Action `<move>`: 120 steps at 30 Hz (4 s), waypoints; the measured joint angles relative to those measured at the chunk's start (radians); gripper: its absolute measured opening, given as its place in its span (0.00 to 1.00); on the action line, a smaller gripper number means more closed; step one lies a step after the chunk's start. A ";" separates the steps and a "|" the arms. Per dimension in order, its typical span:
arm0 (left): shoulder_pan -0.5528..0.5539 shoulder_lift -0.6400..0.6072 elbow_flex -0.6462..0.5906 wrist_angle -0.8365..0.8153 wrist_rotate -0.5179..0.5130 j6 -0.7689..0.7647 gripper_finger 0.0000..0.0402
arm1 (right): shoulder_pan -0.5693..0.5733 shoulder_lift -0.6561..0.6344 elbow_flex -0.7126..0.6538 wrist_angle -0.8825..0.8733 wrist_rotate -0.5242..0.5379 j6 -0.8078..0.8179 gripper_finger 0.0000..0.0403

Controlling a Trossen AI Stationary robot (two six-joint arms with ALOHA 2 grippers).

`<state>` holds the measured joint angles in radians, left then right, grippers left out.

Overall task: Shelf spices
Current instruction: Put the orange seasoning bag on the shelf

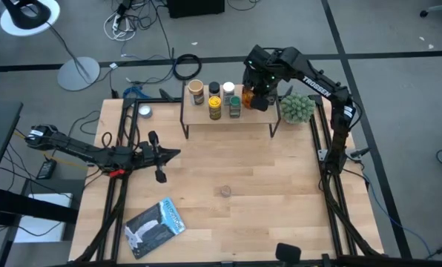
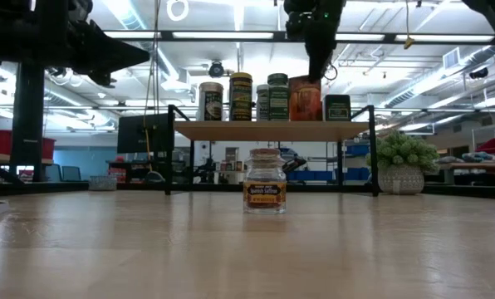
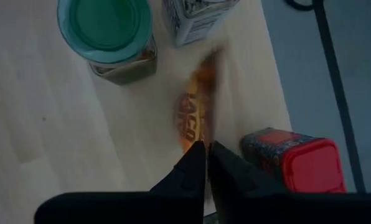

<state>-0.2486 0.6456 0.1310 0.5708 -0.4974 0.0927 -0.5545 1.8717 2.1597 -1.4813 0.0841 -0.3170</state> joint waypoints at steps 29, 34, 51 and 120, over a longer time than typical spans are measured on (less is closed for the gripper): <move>0.000 0.000 0.000 -0.024 -0.009 -0.020 0.00 | 0.010 -0.033 0.176 -0.095 0.005 0.123 0.24; 0.000 0.000 0.000 -0.030 -0.010 -0.020 0.00 | 0.070 -0.144 0.062 -0.086 0.068 0.207 0.12; 0.000 0.000 0.000 -0.070 -0.070 0.005 0.00 | 0.486 -0.735 -1.143 0.798 0.501 0.720 0.01; 0.000 0.000 0.000 -0.095 -0.070 -0.018 0.00 | 0.173 -0.450 -1.493 1.905 0.468 0.262 0.00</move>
<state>-0.2489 0.6455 0.1310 0.4755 -0.5674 0.0746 -0.3810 1.4220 0.6670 0.4232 0.5518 -0.0551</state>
